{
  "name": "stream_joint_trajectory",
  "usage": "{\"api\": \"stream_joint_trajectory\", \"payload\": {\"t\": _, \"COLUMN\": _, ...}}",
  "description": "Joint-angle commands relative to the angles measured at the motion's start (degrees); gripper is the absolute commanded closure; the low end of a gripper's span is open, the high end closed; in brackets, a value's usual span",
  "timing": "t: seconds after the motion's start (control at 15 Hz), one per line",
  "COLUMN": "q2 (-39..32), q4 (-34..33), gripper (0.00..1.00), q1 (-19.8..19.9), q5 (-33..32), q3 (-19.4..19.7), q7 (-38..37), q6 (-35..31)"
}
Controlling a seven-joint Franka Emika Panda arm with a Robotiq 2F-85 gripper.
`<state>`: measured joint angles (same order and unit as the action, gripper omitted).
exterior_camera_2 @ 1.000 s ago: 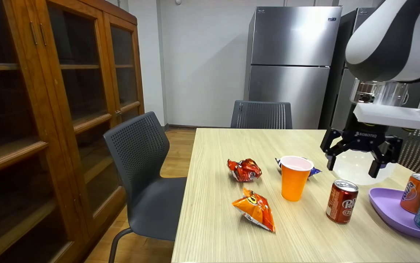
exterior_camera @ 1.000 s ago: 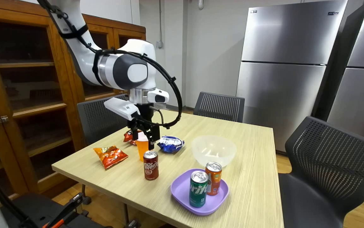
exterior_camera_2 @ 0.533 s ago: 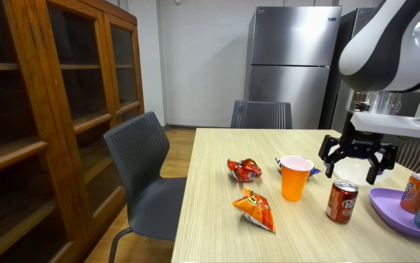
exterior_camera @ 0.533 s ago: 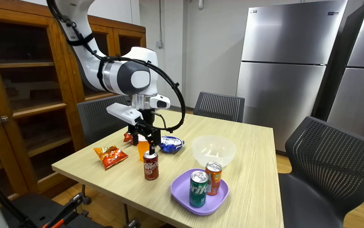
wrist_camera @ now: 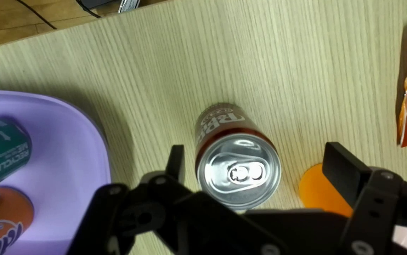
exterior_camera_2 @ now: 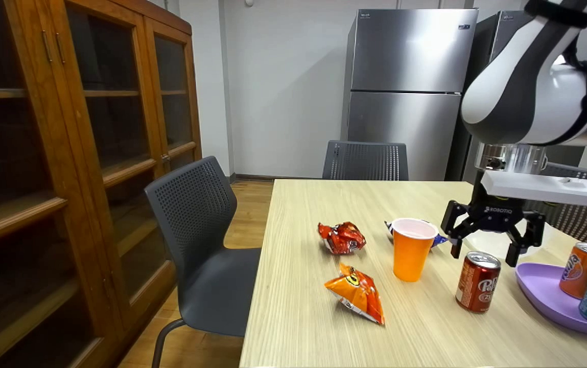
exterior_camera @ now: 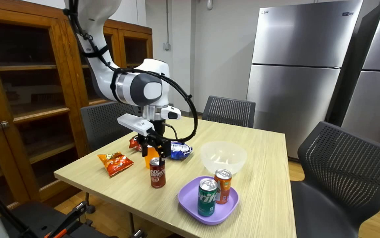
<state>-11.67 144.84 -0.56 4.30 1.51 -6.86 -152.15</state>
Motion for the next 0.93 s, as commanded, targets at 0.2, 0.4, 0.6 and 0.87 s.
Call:
{"api": "stream_joint_trajectory", "payload": {"t": 0.2, "q2": -4.6, "q4": -4.5, "gripper": 0.00, "q1": 1.1, "q5": -0.3, "q3": -0.1, "q7": 2.6, "q6": 1.4}}
{"api": "stream_joint_trajectory", "payload": {"t": 0.4, "q2": -5.7, "q4": -5.5, "gripper": 0.00, "q1": 1.3, "q5": -0.4, "q3": -0.1, "q7": 3.1, "q6": 1.6}}
{"api": "stream_joint_trajectory", "payload": {"t": 0.6, "q2": -6.1, "q4": -5.8, "gripper": 0.34, "q1": 1.4, "q5": -0.4, "q3": -0.1, "q7": 3.8, "q6": 1.7}}
{"api": "stream_joint_trajectory", "payload": {"t": 0.87, "q2": -5.2, "q4": -5.1, "gripper": 0.62, "q1": 1.4, "q5": -0.5, "q3": 0.0, "q7": 4.0, "q6": 1.9}}
